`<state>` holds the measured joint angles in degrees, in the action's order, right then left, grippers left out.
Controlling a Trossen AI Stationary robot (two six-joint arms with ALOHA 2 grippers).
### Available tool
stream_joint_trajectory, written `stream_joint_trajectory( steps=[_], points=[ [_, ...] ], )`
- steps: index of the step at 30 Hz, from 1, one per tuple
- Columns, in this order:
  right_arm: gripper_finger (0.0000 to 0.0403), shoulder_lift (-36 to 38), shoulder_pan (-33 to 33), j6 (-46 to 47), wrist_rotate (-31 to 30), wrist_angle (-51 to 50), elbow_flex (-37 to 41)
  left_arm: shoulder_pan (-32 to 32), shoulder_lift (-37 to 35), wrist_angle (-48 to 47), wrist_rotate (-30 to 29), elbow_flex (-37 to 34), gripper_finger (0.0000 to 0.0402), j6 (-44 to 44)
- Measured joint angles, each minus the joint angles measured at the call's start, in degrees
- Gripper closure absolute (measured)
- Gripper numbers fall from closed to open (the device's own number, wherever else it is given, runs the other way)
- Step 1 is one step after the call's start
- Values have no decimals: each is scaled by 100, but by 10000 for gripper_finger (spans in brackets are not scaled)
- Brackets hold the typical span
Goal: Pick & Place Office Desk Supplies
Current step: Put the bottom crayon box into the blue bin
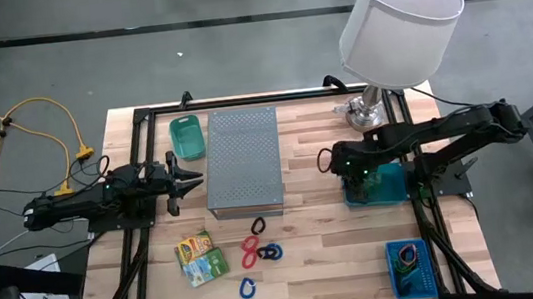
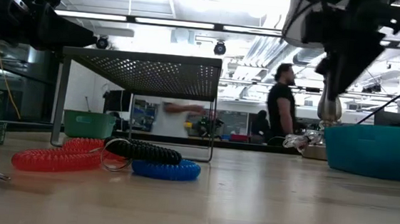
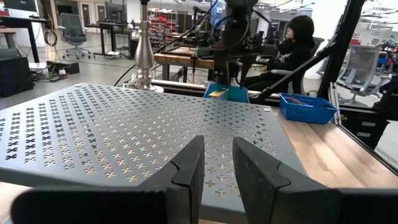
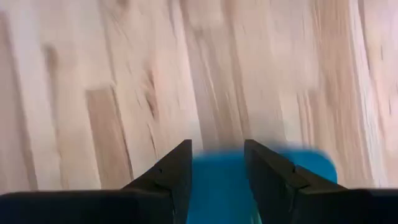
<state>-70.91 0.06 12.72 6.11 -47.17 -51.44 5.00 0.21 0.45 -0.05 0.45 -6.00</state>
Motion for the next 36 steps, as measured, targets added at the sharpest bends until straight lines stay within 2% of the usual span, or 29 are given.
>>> stream_joint_trajectory(
  steps=[12,24,36],
  points=[
    [270,-145,668,-845,-640,1761,9,-1,0,1,1,0,323,0],
    [270,-1112,1565,-697,-1095,3164,-10,-1,40,16,1,0,323,0],
    [270,-2082,2358,-244,-1203,4266,8,1,65,48,1,0,323,0]
  ],
)
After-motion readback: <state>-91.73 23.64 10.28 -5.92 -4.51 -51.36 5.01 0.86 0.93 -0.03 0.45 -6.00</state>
